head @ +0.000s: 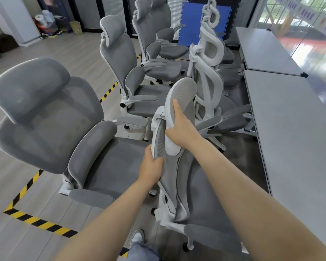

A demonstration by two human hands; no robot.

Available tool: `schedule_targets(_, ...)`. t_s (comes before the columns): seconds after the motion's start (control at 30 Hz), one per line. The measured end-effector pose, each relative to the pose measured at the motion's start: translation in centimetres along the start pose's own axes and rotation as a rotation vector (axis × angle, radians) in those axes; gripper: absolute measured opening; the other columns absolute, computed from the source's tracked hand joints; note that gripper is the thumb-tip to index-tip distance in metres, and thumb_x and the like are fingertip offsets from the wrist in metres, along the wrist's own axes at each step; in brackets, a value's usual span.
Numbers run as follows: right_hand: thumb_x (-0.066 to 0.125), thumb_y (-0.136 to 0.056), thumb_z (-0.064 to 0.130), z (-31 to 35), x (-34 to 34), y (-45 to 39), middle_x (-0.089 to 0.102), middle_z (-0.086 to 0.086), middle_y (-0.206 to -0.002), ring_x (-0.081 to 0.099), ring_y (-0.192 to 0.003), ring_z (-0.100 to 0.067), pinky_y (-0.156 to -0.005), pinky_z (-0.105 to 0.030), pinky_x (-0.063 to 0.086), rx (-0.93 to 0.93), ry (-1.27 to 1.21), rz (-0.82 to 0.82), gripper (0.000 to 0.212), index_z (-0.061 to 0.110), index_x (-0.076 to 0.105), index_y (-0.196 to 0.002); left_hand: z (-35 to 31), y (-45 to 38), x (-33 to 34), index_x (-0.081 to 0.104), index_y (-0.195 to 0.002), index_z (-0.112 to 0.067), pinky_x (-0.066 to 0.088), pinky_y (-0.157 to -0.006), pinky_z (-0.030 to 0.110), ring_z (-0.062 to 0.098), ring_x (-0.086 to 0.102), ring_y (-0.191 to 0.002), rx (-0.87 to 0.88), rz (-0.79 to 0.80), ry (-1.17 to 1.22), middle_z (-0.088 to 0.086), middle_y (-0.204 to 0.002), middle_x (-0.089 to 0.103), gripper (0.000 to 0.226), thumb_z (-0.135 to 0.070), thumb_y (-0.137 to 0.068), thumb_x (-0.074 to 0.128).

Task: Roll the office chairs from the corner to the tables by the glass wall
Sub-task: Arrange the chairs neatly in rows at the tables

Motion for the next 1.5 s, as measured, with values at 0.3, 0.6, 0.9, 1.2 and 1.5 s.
schedule_targets(0.3, 0.054, -0.086, 0.010, -0.4, -0.5, 1.5, 0.030, -0.003, -0.153, 0.048, -0.120, -0.028, -0.090, -0.034, 0.040, -0.021, -0.020, -0.034, 0.093, 0.030, -0.005, -0.155, 0.4, 0.9, 0.6, 0.035, -0.133, -0.027, 0.040, -0.061, 0.025, 0.009, 0.058, -0.087, -0.006, -0.006, 0.010, -0.005, -0.108, 0.058, 0.052, -0.014, -0.085, 0.049)
schedule_targets(0.6, 0.051, -0.093, 0.024, -0.9, -0.8, 3.6, 0.028, 0.000, -0.157, 0.039, -0.135, -0.021, -0.104, -0.036, 0.037, -0.076, -0.004, -0.068, 0.078, 0.028, 0.004, -0.155, 0.4, 1.2, 0.6, 0.036, -0.132, -0.027, 0.047, -0.066, 0.031, 0.016, 0.061, -0.087, -0.008, -0.004, -0.008, -0.005, -0.105, 0.060, 0.051, -0.019, -0.084, 0.052)
schedule_targets(0.9, 0.050, -0.094, 0.022, -1.3, -0.5, 7.6, 0.021, 0.004, -0.159, 0.023, -0.144, -0.013, -0.115, -0.032, 0.026, -0.092, -0.062, -0.052, 0.071, 0.025, 0.011, -0.154, -0.7, 2.1, -0.8, 0.043, -0.129, -0.040, 0.051, -0.091, 0.038, 0.011, 0.058, -0.105, 0.142, 0.073, -0.209, -0.009, -0.121, 0.051, 0.046, -0.042, -0.084, 0.057)
schedule_targets(1.2, 0.054, -0.094, 0.017, -0.4, 1.0, 12.4, 0.012, 0.000, -0.161, 0.007, -0.147, -0.007, -0.108, -0.004, 0.001, -0.205, 0.020, -0.194, 0.066, 0.020, 0.022, -0.152, 0.7, 4.5, -5.8, 0.046, -0.139, -0.022, 0.037, -0.108, 0.032, 0.014, 0.042, -0.132, 0.310, 0.050, -0.513, -0.005, -0.141, 0.047, 0.046, -0.033, -0.095, 0.053)
schedule_targets(1.5, 0.054, -0.086, 0.011, 6.6, 8.9, 12.8, 0.040, -0.007, -0.148, 0.030, -0.142, -0.018, -0.119, -0.033, 0.023, -0.426, 0.169, -0.168, 0.054, 0.010, 0.045, -0.139, 3.3, 6.7, -15.6, 0.053, -0.130, -0.020, 0.037, -0.106, 0.031, 0.017, 0.048, -0.124, 0.382, -0.014, -0.677, -0.004, -0.133, 0.055, 0.054, -0.047, -0.087, 0.036)
Point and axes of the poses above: each hand's wrist, its own y-axis away from the middle knuckle, its own x-axis out of the palm, z = x × y, the point moved 10 cm from there along -y, towards the middle knuckle
